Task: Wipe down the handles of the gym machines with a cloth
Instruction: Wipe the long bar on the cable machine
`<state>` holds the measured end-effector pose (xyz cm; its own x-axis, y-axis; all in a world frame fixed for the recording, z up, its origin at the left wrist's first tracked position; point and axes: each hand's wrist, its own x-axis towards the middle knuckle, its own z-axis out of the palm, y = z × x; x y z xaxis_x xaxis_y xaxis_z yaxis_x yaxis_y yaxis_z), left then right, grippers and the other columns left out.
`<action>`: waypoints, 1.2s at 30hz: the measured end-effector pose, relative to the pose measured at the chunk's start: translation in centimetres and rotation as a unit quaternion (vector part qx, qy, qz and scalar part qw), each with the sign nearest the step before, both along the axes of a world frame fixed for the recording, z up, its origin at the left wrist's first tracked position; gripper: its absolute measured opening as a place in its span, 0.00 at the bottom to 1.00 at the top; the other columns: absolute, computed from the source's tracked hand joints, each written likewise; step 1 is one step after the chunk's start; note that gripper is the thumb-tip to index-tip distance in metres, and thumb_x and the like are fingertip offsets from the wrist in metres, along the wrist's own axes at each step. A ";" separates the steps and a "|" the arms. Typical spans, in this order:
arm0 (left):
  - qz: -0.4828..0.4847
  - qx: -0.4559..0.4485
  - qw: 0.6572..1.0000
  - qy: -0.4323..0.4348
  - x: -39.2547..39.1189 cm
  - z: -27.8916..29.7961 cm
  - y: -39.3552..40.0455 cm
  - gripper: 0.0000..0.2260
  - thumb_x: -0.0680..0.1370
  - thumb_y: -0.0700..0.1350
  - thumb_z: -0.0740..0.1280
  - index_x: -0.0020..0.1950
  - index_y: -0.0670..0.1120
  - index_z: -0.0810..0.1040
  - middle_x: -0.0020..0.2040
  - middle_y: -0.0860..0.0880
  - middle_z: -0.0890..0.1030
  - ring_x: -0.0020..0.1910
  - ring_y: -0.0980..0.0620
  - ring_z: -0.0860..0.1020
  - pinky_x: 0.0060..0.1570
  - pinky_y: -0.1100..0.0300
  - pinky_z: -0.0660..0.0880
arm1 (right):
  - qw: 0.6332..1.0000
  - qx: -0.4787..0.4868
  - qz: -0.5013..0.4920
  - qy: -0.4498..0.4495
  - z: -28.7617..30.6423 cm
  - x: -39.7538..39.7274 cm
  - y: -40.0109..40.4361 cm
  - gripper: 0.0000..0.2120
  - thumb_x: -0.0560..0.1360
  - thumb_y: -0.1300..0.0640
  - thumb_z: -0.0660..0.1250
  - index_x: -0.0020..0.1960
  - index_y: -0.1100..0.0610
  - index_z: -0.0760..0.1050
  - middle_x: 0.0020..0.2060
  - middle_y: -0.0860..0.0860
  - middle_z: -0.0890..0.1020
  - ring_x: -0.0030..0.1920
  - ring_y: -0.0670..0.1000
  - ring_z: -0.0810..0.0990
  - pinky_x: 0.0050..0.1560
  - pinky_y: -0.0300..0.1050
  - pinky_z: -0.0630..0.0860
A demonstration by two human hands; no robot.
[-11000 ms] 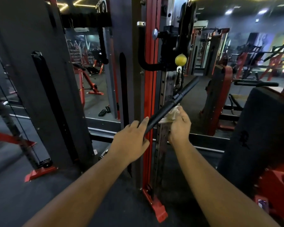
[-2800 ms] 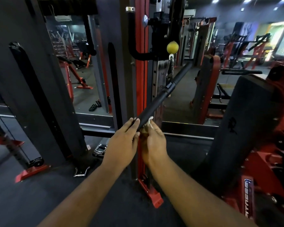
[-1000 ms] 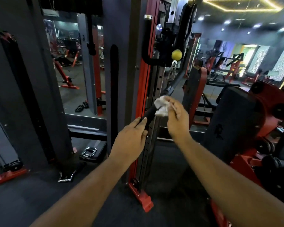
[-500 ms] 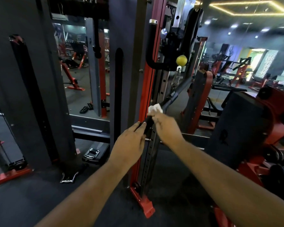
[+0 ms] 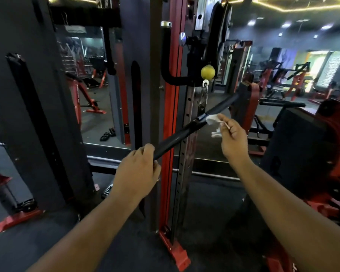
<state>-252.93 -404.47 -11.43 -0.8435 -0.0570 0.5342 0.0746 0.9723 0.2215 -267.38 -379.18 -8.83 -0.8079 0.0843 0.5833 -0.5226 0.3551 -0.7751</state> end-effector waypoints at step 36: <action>0.050 -0.275 0.959 -0.043 -20.3 6.0 18.4 0.33 0.79 0.74 0.43 0.60 0.50 0.71 0.35 0.53 0.74 0.33 0.53 0.77 0.34 0.54 0.79 | 0.968 0.218 -0.112 0.054 -3.2 -18.6 19.6 0.14 0.86 0.56 0.55 0.63 0.51 0.78 0.61 0.50 0.82 0.69 0.51 0.75 0.78 0.60 0.59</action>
<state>-273.24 -386.09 -5.48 -0.8911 0.1314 0.4345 -0.0196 0.9452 -0.3260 -286.00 -359.62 -12.03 -0.7305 -0.0228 0.6825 -0.4634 0.7507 -0.4709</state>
